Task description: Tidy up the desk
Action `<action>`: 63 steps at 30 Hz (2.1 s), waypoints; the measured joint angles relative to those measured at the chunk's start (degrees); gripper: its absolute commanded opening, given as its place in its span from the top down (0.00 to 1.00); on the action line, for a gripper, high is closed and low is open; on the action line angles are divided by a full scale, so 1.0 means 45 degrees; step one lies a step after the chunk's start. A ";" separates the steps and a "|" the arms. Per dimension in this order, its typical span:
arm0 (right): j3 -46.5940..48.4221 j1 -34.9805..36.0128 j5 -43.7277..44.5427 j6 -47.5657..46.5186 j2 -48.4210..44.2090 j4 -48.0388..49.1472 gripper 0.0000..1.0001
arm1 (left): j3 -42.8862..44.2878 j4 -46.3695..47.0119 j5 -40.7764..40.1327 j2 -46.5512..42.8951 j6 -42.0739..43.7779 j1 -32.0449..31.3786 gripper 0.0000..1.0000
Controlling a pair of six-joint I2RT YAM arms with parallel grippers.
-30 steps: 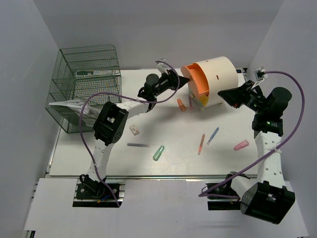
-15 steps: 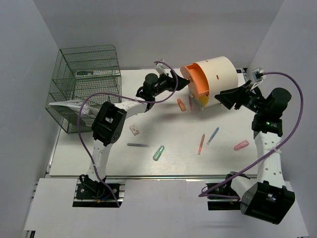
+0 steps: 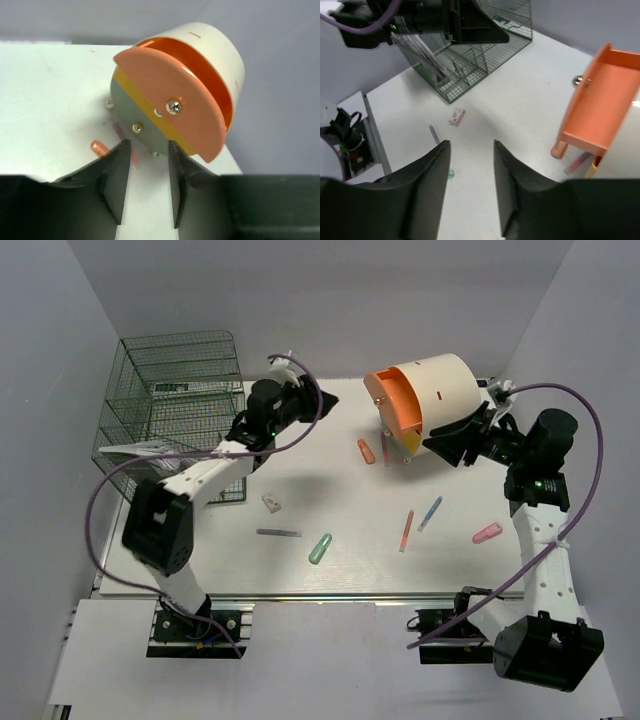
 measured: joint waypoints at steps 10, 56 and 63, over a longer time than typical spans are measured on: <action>0.1404 0.5387 0.3531 -0.5493 0.1467 -0.4974 0.64 | -0.3356 -0.6557 -0.2307 -0.6810 0.1846 0.0039 0.57; -0.0933 0.7242 0.8068 -0.6441 0.0301 -0.4614 0.33 | -0.1758 -1.3163 -0.7519 0.0933 -0.4065 -0.0418 0.48; -0.0933 0.7009 0.8000 -0.6431 0.0277 -0.4614 0.34 | -0.1938 -1.2726 -0.7446 0.0850 -0.3832 -0.0384 0.81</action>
